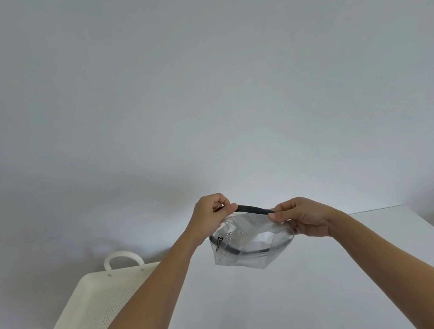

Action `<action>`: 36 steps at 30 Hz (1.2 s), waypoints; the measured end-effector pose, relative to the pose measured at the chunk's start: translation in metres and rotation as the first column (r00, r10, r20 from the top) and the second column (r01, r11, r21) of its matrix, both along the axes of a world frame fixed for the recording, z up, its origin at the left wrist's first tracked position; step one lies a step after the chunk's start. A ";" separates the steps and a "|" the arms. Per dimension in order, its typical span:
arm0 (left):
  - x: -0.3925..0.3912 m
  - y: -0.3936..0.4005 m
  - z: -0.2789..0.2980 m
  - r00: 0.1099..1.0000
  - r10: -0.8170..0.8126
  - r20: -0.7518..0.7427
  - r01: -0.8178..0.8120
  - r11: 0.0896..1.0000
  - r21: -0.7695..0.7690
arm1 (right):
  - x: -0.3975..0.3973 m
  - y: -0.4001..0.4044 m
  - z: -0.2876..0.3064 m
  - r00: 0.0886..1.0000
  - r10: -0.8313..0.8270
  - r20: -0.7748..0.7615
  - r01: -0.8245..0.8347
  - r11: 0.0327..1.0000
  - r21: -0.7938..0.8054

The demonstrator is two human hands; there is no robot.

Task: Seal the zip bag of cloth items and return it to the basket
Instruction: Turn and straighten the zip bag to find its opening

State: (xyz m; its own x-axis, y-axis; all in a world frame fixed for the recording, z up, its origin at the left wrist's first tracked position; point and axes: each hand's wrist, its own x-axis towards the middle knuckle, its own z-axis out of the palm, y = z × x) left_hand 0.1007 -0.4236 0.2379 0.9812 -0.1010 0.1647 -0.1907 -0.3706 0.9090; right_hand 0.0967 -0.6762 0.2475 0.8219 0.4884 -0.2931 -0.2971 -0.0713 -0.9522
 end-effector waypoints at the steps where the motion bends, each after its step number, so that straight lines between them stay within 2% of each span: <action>1: 0.000 -0.001 -0.001 0.999 0.011 0.030 -0.011 1.000 0.015 | 0.001 -0.001 0.000 0.999 -0.022 0.043 0.023 0.999 -0.030; 4: 0.001 -0.005 -0.002 0.994 0.023 0.103 -0.031 0.997 0.071 | 0.003 0.002 -0.001 0.962 -0.119 0.246 0.151 0.982 -0.112; 7: 0.002 -0.009 0.000 0.994 -0.016 0.104 -0.002 0.984 0.178 | 0.004 0.008 0.000 0.900 -0.219 0.377 0.274 0.957 -0.098; 11: 0.000 -0.013 0.005 0.994 -0.107 0.019 0.103 0.986 0.127 | 0.006 0.018 0.005 0.818 -0.260 0.513 0.367 0.923 -0.116; 14: 0.000 -0.016 0.011 0.988 -0.154 0.015 0.150 0.977 0.151 | 0.009 0.025 0.006 0.761 -0.285 0.583 0.420 0.901 -0.109; 17: 0.002 -0.013 0.017 0.990 -0.138 0.034 0.129 0.974 0.185 | 0.012 0.022 0.007 0.767 -0.319 0.557 0.426 0.902 -0.070; 20: 0.003 -0.009 0.022 0.996 -0.075 0.051 0.063 0.977 0.204 | 0.012 0.014 0.009 0.870 -0.271 0.411 0.311 0.950 -0.032; 23: 0.003 -0.005 0.025 0.995 -0.029 0.100 0.005 0.973 0.232 | 0.012 0.004 0.012 0.984 -0.081 0.158 0.087 0.996 -0.033; 26: 0.004 -0.005 0.027 0.980 0.009 0.197 -0.061 0.963 0.261 | 0.009 -0.003 0.014 0.994 0.101 0.035 -0.100 0.994 -0.042; 28: 0.004 -0.005 0.028 0.960 0.040 0.278 -0.127 0.945 0.300 | 0.006 -0.003 0.016 0.993 0.107 0.044 -0.106 0.994 -0.029; 32: 0.004 -0.004 0.030 0.909 0.091 0.407 -0.239 0.914 0.328 | 0.005 0.000 0.019 0.971 -0.069 0.230 0.082 0.996 -0.045; 34: 0.004 -0.004 0.032 0.915 0.089 0.393 -0.225 0.922 0.316 | 0.005 0.002 0.020 0.942 -0.125 0.312 0.145 0.989 -0.040; 36: 0.003 -0.003 0.035 0.951 0.043 0.305 -0.130 0.954 0.271 | 0.005 0.004 0.022 0.918 -0.151 0.368 0.171 0.985 -0.023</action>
State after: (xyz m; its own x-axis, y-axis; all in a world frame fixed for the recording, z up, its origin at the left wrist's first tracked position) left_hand 0.1032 -0.4270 0.2726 0.9007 -0.1034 0.4219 -0.3870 -0.6323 0.6712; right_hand 0.1020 -0.6720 0.2692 0.9429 0.3325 0.0186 0.0567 -0.1053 -0.9928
